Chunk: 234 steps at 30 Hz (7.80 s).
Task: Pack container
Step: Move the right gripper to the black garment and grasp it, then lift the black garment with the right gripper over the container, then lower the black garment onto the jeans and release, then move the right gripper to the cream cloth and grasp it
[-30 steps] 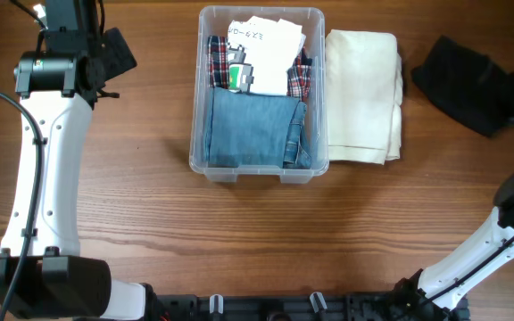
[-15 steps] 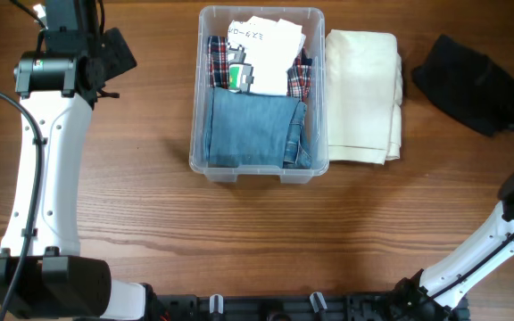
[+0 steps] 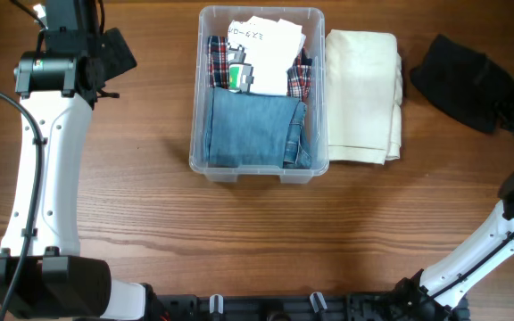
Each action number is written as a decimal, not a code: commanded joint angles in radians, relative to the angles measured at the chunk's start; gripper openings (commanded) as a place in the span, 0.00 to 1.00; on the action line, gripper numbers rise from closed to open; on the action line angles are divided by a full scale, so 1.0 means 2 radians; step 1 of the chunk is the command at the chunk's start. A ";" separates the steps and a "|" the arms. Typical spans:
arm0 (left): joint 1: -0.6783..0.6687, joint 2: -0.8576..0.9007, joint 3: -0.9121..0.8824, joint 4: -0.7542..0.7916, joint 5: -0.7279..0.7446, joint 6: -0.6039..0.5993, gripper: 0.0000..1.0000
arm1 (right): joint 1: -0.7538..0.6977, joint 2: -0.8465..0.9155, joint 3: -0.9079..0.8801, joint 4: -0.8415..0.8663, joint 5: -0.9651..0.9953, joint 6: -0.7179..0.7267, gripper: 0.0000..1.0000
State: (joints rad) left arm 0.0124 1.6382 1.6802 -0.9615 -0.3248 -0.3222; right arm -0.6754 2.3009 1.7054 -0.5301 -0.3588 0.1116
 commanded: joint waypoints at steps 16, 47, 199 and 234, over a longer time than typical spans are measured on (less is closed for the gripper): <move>0.001 0.000 0.000 0.001 -0.006 0.002 1.00 | 0.004 -0.208 -0.003 0.005 -0.095 0.019 0.04; 0.001 0.000 0.000 0.001 -0.006 0.002 1.00 | 0.453 -0.372 -0.006 -0.060 -0.125 0.131 0.04; 0.001 0.000 0.000 0.001 -0.006 0.002 1.00 | 0.237 -0.174 -0.145 -0.058 0.086 -0.056 1.00; 0.001 0.000 0.000 0.001 -0.006 0.002 1.00 | 0.237 -0.113 -0.150 -0.141 0.031 -0.096 0.54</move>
State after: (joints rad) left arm 0.0124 1.6382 1.6802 -0.9615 -0.3248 -0.3225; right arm -0.2001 2.0605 1.4136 -0.8303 -0.2905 -0.0334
